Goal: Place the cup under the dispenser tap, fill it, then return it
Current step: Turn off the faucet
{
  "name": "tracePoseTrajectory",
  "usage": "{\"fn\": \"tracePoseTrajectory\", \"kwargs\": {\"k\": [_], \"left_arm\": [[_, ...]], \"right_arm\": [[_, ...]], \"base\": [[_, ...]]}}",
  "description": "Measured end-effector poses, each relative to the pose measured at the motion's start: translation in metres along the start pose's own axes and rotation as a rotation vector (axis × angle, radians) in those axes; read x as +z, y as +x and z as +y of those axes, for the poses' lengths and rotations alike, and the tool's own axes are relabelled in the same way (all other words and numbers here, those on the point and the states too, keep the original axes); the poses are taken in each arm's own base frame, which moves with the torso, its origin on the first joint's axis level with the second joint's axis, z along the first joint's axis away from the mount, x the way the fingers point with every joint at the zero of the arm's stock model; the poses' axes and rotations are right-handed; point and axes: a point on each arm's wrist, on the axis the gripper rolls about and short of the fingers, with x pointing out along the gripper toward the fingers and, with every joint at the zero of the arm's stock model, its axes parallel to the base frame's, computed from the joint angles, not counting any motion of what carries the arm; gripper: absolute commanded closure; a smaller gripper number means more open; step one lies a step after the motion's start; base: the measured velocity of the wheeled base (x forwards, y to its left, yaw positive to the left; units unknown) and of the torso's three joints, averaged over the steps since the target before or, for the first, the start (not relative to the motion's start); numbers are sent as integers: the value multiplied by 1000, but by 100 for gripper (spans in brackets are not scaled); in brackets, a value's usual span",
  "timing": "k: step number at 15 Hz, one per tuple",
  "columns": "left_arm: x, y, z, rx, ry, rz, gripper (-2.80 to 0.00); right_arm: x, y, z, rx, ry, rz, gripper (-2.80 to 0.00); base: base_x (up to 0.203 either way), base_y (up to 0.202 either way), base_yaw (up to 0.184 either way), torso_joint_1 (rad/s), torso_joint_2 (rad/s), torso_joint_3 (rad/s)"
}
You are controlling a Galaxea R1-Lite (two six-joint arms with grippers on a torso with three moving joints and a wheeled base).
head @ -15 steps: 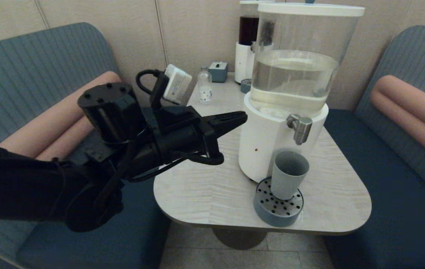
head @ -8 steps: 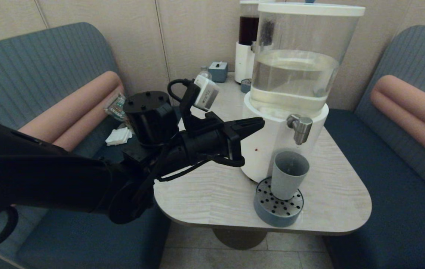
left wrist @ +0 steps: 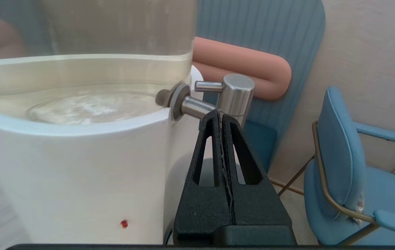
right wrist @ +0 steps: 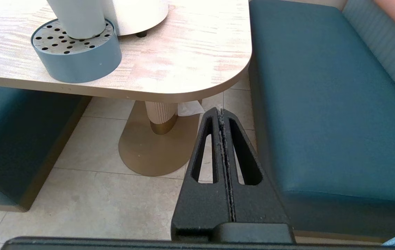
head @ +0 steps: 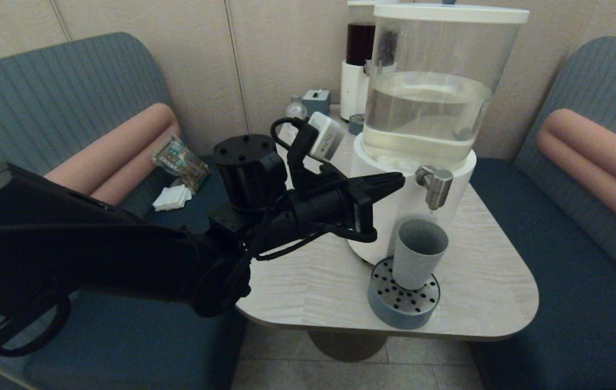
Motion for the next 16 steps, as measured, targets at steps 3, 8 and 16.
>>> {"fn": "tracePoseTrajectory", "kwargs": {"k": [3,8,16], "left_arm": [[-2,5,-1,-7,-3,3,0],[0,13,1,-15,5,-16,0],[-3,24,6,-18,4,-14,0]], "right_arm": [[0,0,0,0,0,0,0],[0,0,0,-1,0,0,0],[0,0,0,-1,0,0,0]], "base": [[0,0,0,0,0,0],[0,0,0,0,0,0],[0,0,0,0,0,0]]}}
